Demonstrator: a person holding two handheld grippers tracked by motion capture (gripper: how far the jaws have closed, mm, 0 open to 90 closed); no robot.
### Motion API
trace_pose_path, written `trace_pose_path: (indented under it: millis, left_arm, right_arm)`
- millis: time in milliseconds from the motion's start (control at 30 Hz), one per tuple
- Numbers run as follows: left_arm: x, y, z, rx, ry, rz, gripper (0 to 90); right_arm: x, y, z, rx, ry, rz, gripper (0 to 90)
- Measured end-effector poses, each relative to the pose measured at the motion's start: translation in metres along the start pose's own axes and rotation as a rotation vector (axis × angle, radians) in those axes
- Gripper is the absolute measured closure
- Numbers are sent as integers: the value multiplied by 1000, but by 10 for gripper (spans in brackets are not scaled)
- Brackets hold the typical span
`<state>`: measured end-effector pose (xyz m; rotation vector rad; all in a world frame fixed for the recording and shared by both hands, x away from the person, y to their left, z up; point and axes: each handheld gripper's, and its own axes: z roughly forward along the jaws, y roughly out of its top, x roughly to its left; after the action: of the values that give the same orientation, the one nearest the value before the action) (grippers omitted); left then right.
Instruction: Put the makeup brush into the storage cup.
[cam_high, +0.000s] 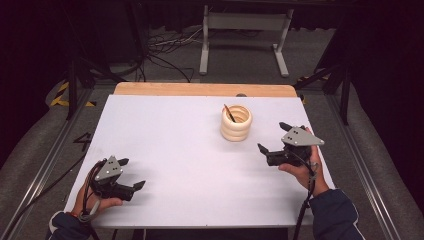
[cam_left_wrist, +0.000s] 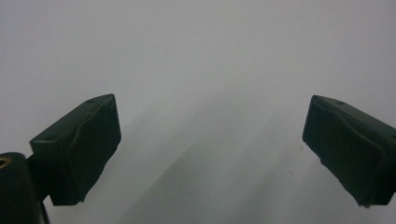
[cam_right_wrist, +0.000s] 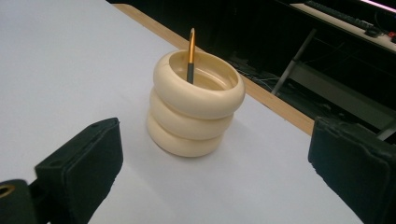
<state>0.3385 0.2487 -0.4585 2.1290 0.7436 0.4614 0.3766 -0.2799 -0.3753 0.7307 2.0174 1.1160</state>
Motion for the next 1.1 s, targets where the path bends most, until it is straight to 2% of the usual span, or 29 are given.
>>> trace_pose_path:
  millis: [667,1100]
  left_arm:
    - [0,0,-1,0,-1,-1,53]
    - [0,0,0,2,2,1,53]
  right_arm:
    - [6,-25,-14,-2,-18,-17,44]
    - [7,-36,-22,-13,-23,-4,37]
